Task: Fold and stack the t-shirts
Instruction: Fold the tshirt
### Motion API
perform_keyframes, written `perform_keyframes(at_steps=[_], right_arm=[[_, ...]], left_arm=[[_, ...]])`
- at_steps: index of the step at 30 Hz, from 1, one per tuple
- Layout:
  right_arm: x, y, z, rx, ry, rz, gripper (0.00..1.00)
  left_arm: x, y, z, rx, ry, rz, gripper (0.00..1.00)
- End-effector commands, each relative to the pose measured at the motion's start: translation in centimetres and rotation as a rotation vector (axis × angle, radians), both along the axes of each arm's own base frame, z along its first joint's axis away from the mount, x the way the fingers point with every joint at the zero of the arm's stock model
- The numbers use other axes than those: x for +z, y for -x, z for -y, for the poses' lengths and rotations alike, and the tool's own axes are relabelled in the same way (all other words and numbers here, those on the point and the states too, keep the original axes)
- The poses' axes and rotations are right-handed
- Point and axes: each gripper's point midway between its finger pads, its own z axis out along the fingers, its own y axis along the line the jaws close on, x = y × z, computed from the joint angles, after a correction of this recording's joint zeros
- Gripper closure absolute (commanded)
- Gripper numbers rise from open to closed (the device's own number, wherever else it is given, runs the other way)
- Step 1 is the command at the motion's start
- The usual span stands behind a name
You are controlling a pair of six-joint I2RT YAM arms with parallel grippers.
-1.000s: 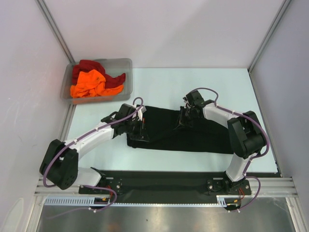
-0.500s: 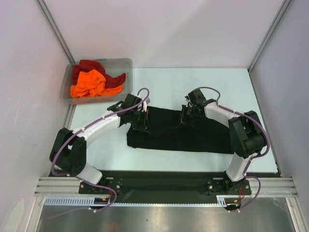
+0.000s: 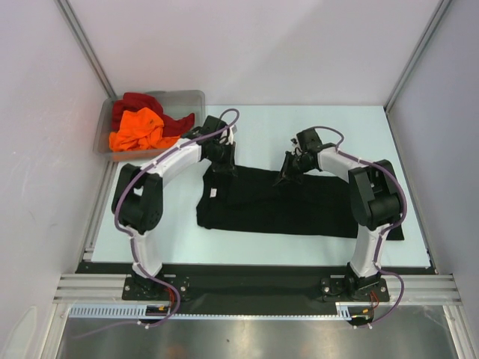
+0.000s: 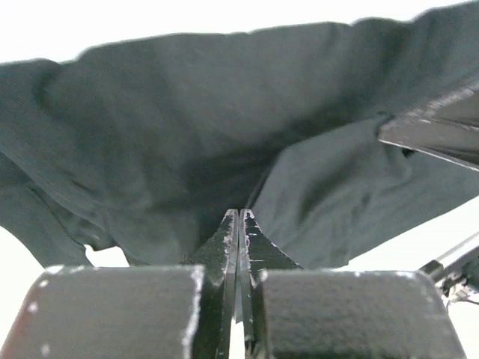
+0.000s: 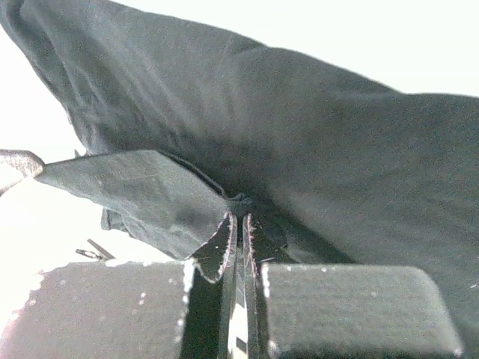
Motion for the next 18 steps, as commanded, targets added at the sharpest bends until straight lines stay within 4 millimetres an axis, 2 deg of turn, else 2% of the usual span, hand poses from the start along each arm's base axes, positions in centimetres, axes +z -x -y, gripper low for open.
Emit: perform_keyframes(at_steps=[1,3,9,13,18], right_arm=[[1.0,-1.8,0.1,0.01,-0.035,0.038,0.97],[0.9,-2.0,0.3,0.011,-0.044,0.034,0.97],[-0.1,-2.0,0.7,0.017,-0.047,0.007,0.97],[-0.6,-1.0,0.3,0.025,-0.074,-0.017,0.97],[-1.0,0.1,0.1,0.01,-0.08,-0.036,0.97]], left_arm=[[1.1,-2.4,-0.2,0.0,0.002,0.032,1.0],[0.5,-3.1,-0.2,0.008,0.005,0.02,1.0],[1.0,-5.3,0.3,0.025,0.016,0.04,1.0],[1.8,-5.4,0.4,0.028,0.041,0.049,1.0],[1.5,-5.9,0.8,0.025,0.052,0.049,1.0]])
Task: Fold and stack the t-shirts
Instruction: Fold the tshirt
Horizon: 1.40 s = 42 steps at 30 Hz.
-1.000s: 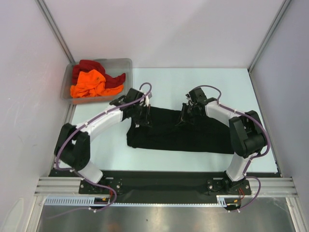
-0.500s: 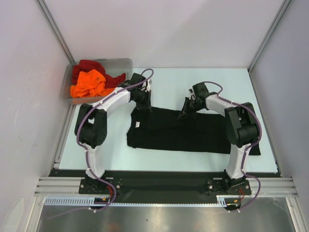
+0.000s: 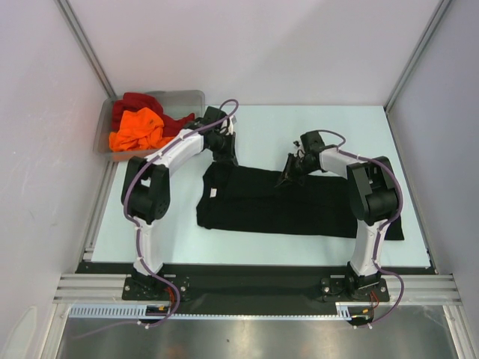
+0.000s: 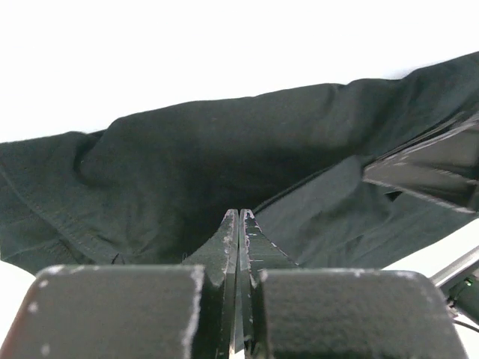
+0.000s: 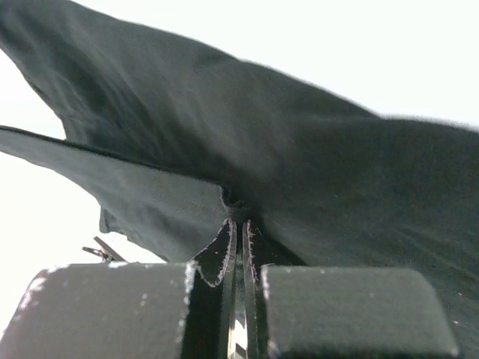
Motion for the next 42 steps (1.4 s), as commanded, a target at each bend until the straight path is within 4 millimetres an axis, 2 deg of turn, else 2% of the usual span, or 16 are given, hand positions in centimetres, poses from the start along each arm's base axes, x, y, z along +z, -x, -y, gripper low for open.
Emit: perform_keyframes(at_steps=[1,11,21,25,28,30,31,32,33,34,35,38,39,40,41,42], right_arm=[[0.6,0.7,-0.6,0.002,-0.038,0.008,0.97],[0.7,3.2,-0.2,-0.011,-0.043,-0.016,0.97],[0.3,4.1,0.1,-0.021,-0.04,-0.03,0.97],[-0.1,3.5,0.7,-0.03,-0.031,-0.023,0.96],[-0.4,3.1,0.8,-0.022,-0.032,-0.031,0.94],[-0.4,3.2,1.3,-0.018,-0.002,-0.03,0.9],[-0.1,2.7,1.6,-0.021,0.019,-0.015,0.86],[0.1,3.2,1.9,-0.014,0.041,-0.028,0.83],[1.2,2.9,2.1,0.005,0.052,0.01,0.79],[1.8,2.8,2.4,0.007,0.066,0.022,0.71],[2.7,2.7,3.1,0.003,0.103,0.033,0.65],[5.6,2.3,4.7,0.011,0.207,0.107,0.46],[6.3,2.2,4.7,0.018,0.225,0.126,0.41],[6.9,2.3,4.9,0.023,0.244,0.145,0.32],[7.4,2.6,4.5,0.034,0.241,0.149,0.3],[7.6,2.7,4.1,0.041,0.227,0.155,0.27]], left_arm=[[1.7,-1.4,0.8,-0.014,0.043,0.045,1.0],[3.9,-2.1,2.4,-0.029,0.131,0.068,0.99],[2.5,-3.1,3.5,-0.018,0.163,0.037,0.96],[1.5,-3.6,2.7,0.001,0.1,0.028,0.97],[0.5,-3.9,1.3,0.042,0.013,0.018,0.96],[-0.1,-3.9,0.0,0.076,-0.061,0.008,0.9],[-0.3,-3.9,-0.3,0.075,-0.082,0.007,0.75],[-0.3,-3.9,-0.6,0.07,-0.099,0.007,0.74],[-0.1,-3.9,-1.0,0.069,-0.125,0.013,0.73],[0.1,-3.9,-1.3,0.063,-0.158,0.029,0.64],[0.5,-3.4,-1.8,0.06,-0.186,0.022,0.6],[4.7,-3.3,-2.2,0.058,-0.211,0.138,0.5],[4.5,-2.5,-2.3,0.049,-0.218,0.142,0.48],[7.1,-1.6,-1.5,0.025,-0.168,0.192,0.46],[7.9,-1.2,-0.4,0.001,-0.117,0.217,0.47],[6.7,0.3,-0.1,-0.027,-0.09,0.182,0.48]])
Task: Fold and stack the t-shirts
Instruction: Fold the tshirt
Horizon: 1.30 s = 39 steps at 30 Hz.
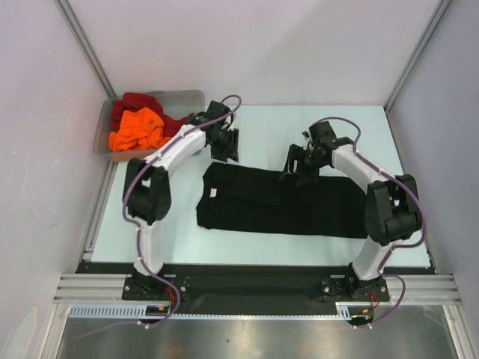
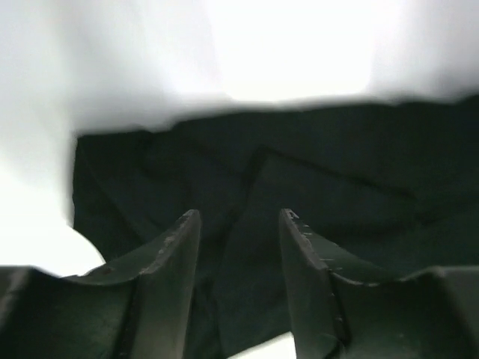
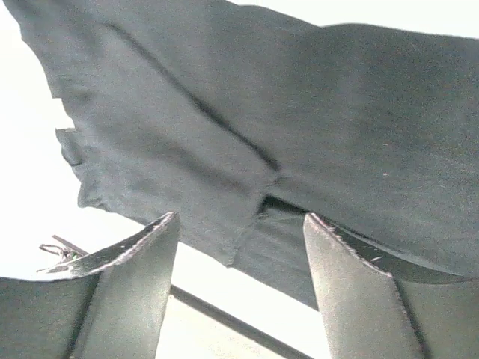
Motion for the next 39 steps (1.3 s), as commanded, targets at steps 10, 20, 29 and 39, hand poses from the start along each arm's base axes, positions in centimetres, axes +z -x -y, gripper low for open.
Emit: perform_keyframes(at_steps=[10,20,29,39], right_arm=[[0.4,1.6,-9.5,0.127,-0.319,-0.036,0.75],[-6.2,5.0,-5.3,0.077,-0.275,-0.179,0.76],[0.9,3.1,1.9,-0.081,-0.059,-0.033,0.29],[2.4,7.2,10.2,-0.315,0.163,-0.052,0.02]], left_arm=[[-1.6,8.3,5.7,-0.128,0.294,-0.044,0.74],[-9.0,10.0,1.5,-0.092,0.062,-0.13,0.74],[1.2,8.1,0.7,-0.116,0.048,0.075,0.58],[3.7,17.7,-5.8,0.059,0.096,0.107,0.19]])
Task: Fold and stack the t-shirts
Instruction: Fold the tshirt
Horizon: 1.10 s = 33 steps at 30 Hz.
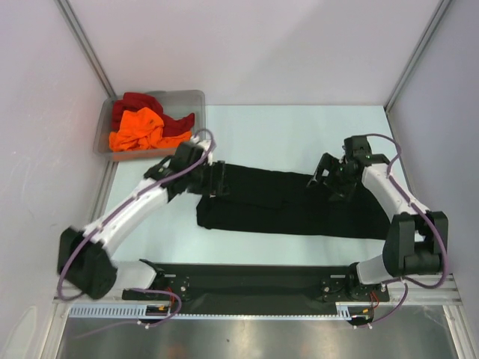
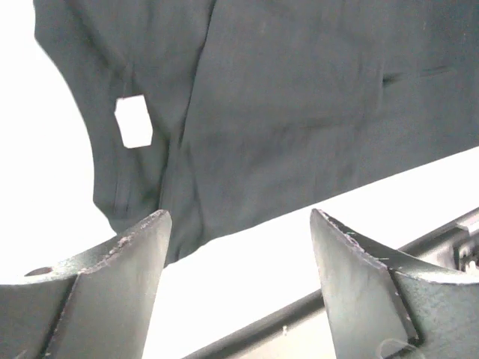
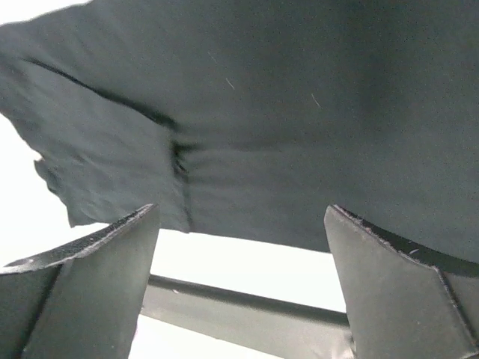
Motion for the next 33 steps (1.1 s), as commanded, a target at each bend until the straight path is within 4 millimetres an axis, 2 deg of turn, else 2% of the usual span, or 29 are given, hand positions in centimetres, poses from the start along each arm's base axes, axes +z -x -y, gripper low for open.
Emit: perform_keyframes(at_steps=[1,2,3,5,6,7,8,9,10,11,12,13,14,15,16,17,18,19,20,21,22,23,24,25,26,27,33], right_arm=[[0.2,3.7,0.5,0.026,0.097,-0.044,0.0],[0.2,4.1,0.0,0.041,0.094,-0.035,0.0],[0.8,4.1,-0.9,0.07,0.081,-0.003,0.0],[1.7,3.0,-3.4,0.158,0.083,0.09,0.0],[2.7,1.7,-4.1,0.178,0.115,0.161,0.0],[3.1,0.0,-5.3,0.228,0.137,0.23,0.0],[3.4,-0.4,-7.1,0.289,0.15,0.268,0.0],[5.2,-2.3,-8.2,0.309,0.159,0.341,0.0],[4.2,-3.9,-9.4,0.379,0.193,0.362,0.0],[4.3,-4.5,-10.9,0.435,0.204,0.385,0.0],[6.5,-7.0,-12.0,0.45,0.233,0.455,0.0],[6.3,-7.7,-12.8,0.487,0.251,0.45,0.0],[4.0,-8.9,-13.8,0.562,0.282,0.42,0.0],[3.8,-9.7,-14.7,0.606,0.269,0.425,0.02],[5.7,-11.3,-15.8,0.634,0.266,0.473,0.04],[2.8,-12.2,-16.3,0.712,0.301,0.433,0.06],[2.4,-12.9,-16.9,0.745,0.306,0.438,0.08],[3.5,-14.3,-17.9,0.775,0.304,0.478,0.1],[3.0,-15.0,-18.5,0.805,0.303,0.483,0.11],[0.4,-15.4,-19.5,0.88,0.274,0.456,0.16],[-0.4,-15.4,-20.1,0.915,0.252,0.44,0.18],[1.1,-16.8,-21.2,0.925,0.237,0.494,0.21],[-1.8,-16.9,-21.9,0.962,0.214,0.451,0.23],[-2.4,-16.8,-22.4,0.98,0.19,0.436,0.23],[-1.9,-17.4,-23.3,0.995,0.165,0.462,0.23],[-3.3,-16.9,-24.0,1.021,0.119,0.436,0.24],[-5.4,-15.6,-26.3,1.07,0.014,0.423,0.23]], left_arm=[[-1.5,3.9,-3.0,0.124,0.007,-0.064,0.2],[-3.2,5.7,-3.8,0.155,0.01,-0.106,0.21],[-1.9,6.7,-3.7,0.211,0.099,-0.086,0.22],[-2.2,7.9,-3.6,0.266,0.194,-0.09,0.26],[-4.2,9.2,-4.1,0.338,0.228,-0.152,0.27],[-4.0,9.5,-4.3,0.368,0.276,-0.135,0.28],[-5.4,10.2,-4.8,0.406,0.265,-0.18,0.28],[-5.9,10.3,-5.2,0.439,0.258,-0.205,0.28],[-6.5,10.5,-5.3,0.448,0.248,-0.231,0.27],[-7.0,10.6,-5.5,0.462,0.242,-0.244,0.26],[-7.1,10.3,-5.9,0.493,0.249,-0.249,0.24],[-7.1,9.9,-6.0,0.508,0.266,-0.241,0.23],[-7.5,10.0,-6.1,0.525,0.283,-0.244,0.23],[-7.6,9.7,-6.2,0.564,0.319,-0.255,0.23],[-7.4,9.5,-5.5,0.559,0.37,-0.263,0.23],[-8.5,10.0,-5.4,0.595,0.389,-0.317,0.23],[-8.7,10.0,-5.0,0.6,0.413,-0.336,0.25],[-8.4,9.2,-4.5,0.594,0.459,-0.315,0.26],[-8.9,9.4,-4.3,0.619,0.484,-0.34,0.27],[-9.1,9.1,-4.4,0.635,0.492,-0.339,0.29],[-8.9,8.5,-4.2,0.636,0.514,-0.323,0.3],[-8.8,8.0,-4.2,0.647,0.517,-0.313,0.31],[-9.4,7.9,-4.3,0.666,0.505,-0.334,0.31],[-9.4,7.6,-4.2,0.674,0.509,-0.337,0.31],[-9.6,7.4,-4.1,0.691,0.516,-0.356,0.31],[-9.7,7.3,-4.0,0.699,0.514,-0.366,0.3],[-11.9,7.4,-4.7,0.764,0.45,-0.411,0.29]])
